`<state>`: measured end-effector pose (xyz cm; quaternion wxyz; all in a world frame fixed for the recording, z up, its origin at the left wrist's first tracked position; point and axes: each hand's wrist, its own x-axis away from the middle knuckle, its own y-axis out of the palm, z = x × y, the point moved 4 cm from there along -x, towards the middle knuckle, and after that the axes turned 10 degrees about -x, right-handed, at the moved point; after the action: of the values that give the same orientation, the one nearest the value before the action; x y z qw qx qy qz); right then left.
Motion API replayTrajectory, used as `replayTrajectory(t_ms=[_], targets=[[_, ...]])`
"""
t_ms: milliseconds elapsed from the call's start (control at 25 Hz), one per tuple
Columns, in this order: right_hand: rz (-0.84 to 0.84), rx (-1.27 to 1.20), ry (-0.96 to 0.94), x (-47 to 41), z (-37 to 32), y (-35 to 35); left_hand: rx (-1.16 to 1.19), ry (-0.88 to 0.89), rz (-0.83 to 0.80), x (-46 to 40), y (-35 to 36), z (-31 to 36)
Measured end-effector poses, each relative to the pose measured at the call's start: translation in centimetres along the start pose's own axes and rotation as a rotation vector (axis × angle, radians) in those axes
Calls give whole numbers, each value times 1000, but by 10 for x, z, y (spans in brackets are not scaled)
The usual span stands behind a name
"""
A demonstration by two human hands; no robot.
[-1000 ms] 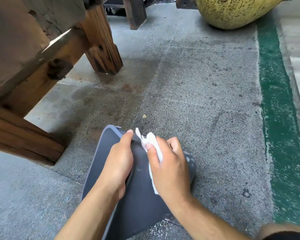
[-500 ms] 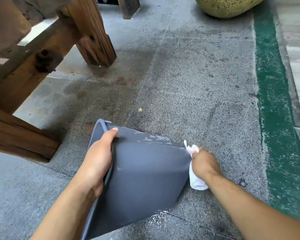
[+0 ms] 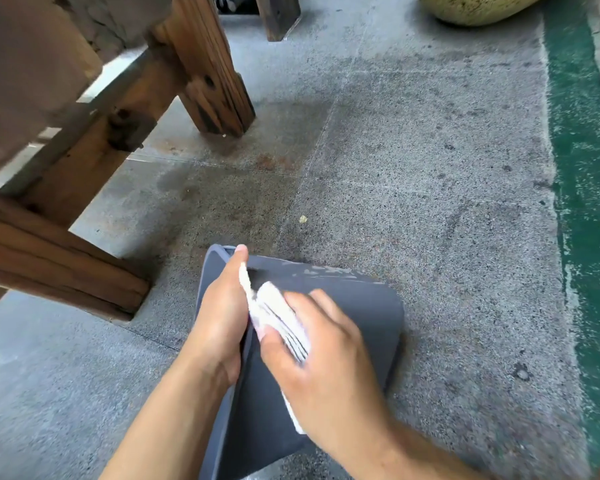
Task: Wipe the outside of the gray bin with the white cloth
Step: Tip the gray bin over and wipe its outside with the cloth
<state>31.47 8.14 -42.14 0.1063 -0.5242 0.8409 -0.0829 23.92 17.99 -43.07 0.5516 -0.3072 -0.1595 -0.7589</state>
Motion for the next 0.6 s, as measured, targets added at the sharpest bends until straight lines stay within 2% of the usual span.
replayTrajectory(t_ms=[80,200,240,360,480,600], targets=[[-124,111,9,7,12,6,28,-35,-5,-1,-5,4],[-423,409,76,16,27,6,-12,-93,-1,-4,-12,5],[-437,443,86,15,28,1,-35,-109,19,-6,-14,6],[-293,384,36,-10,21,-25,-62,-108,126,-8,-18,10],[-109,390,75,-35,30,-55,-188,50,441,-5,-28,17],[-59,417,95,-44,36,-65,-342,129,573,-2,-36,13]])
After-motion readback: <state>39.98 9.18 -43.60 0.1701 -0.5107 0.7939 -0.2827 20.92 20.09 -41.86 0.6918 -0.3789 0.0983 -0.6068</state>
